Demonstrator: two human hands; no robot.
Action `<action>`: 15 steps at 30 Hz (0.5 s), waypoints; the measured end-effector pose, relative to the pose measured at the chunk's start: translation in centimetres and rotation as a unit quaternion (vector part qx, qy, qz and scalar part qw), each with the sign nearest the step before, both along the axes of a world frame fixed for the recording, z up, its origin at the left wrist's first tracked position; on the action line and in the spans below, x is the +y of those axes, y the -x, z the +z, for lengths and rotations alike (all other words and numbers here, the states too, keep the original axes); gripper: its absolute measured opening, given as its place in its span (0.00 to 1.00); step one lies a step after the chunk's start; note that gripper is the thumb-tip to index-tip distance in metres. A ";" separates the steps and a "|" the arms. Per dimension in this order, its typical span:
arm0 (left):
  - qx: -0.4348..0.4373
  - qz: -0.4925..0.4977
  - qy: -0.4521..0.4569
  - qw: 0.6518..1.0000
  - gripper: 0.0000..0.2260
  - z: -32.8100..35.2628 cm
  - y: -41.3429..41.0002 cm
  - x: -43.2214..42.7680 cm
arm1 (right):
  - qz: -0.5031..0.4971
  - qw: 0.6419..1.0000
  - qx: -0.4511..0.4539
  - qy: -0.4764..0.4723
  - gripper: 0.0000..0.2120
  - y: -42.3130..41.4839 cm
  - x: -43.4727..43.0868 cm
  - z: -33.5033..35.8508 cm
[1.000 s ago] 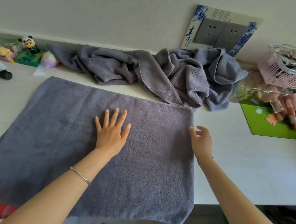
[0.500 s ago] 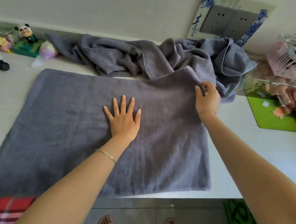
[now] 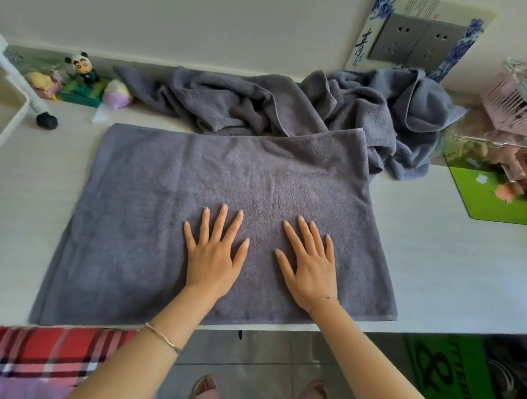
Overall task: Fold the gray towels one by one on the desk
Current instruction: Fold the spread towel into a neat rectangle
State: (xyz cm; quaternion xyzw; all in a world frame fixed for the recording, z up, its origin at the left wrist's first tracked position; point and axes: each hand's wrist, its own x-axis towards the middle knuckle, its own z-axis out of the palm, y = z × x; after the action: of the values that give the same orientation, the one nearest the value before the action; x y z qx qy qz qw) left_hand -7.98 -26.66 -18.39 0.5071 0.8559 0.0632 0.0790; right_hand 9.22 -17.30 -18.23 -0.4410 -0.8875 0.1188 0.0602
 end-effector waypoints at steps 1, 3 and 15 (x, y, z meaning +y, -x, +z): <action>0.001 0.013 0.005 1.000 0.29 -0.1 0.5 -0.3 | -0.015 1.000 -0.016 0.000 0.29 -1.3 0.2 0.0; 0.002 0.045 0.002 0.999 0.30 -0.2 1.3 -1.5 | -0.066 0.997 -0.041 0.001 0.30 -4.2 0.6 0.1; -0.041 0.224 0.069 0.971 0.29 2.1 7.8 -8.3 | -0.053 0.997 -0.027 0.041 0.35 -0.9 -3.8 2.5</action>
State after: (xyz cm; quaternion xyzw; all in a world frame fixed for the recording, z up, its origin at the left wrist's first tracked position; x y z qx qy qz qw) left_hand -15.74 -34.96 -16.34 0.2927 0.9461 0.0412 0.1323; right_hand 10.16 -21.13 -15.73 -0.4924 -0.8587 0.1399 0.0238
